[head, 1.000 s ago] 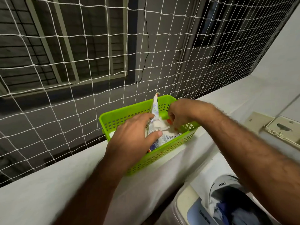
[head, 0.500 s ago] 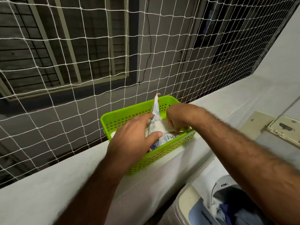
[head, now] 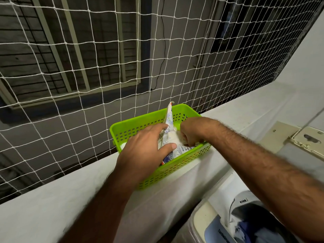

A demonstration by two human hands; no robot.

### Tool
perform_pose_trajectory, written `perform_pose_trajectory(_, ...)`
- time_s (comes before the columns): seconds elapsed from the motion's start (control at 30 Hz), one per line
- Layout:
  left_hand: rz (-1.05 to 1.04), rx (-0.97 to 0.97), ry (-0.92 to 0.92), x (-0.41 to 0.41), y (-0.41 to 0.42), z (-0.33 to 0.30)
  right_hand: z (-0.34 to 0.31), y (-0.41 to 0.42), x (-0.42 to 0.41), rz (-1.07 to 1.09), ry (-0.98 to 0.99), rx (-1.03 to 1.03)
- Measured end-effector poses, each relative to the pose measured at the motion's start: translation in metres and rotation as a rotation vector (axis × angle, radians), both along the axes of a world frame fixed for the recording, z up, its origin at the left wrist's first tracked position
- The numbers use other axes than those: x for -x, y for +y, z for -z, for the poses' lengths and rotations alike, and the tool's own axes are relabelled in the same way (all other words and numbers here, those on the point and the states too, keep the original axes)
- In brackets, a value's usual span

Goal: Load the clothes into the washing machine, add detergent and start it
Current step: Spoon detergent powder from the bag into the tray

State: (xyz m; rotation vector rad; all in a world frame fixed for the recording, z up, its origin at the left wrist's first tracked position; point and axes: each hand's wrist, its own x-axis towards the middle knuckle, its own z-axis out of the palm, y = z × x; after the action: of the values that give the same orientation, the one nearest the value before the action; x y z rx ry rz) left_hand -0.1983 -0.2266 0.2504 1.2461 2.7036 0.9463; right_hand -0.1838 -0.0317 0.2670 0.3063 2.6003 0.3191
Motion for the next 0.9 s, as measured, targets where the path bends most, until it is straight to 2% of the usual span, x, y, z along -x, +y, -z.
perform_pose_trajectory(0.23, 0.008, -0.013, -0.003, 0.003, 0.001, 0.003, -0.002, 0.007, 0.003, -0.010, -0.026, 0.037)
perform_pose_trajectory(0.47, 0.007, -0.015, 0.006, 0.004, 0.001, 0.005, -0.035, 0.017, 0.003, -0.004, 0.218, 0.165)
perform_pose_trajectory(0.53, 0.007, -0.013, 0.007, 0.004, 0.001, 0.005, -0.039, 0.022, 0.002, 0.036, 0.306, 0.320)
perform_pose_trajectory(0.63, 0.005, -0.007, 0.006, 0.004, 0.001, 0.005, -0.035, 0.026, 0.000, 0.213, 0.416, 0.705)
perform_pose_trajectory(0.7, 0.002, -0.006, 0.006, 0.005, 0.001, 0.005, -0.028, 0.025, 0.000, 0.295, 0.520, 0.871)
perform_pose_trajectory(0.8, 0.002, -0.003, 0.009, 0.005, 0.001, 0.005, -0.016, 0.020, 0.002, 0.404, 0.665, 1.016)
perform_pose_trajectory(0.9, 0.002, 0.000, 0.009, 0.004, 0.001, 0.005, -0.011, 0.019, 0.000, 0.470, 0.739, 1.037)
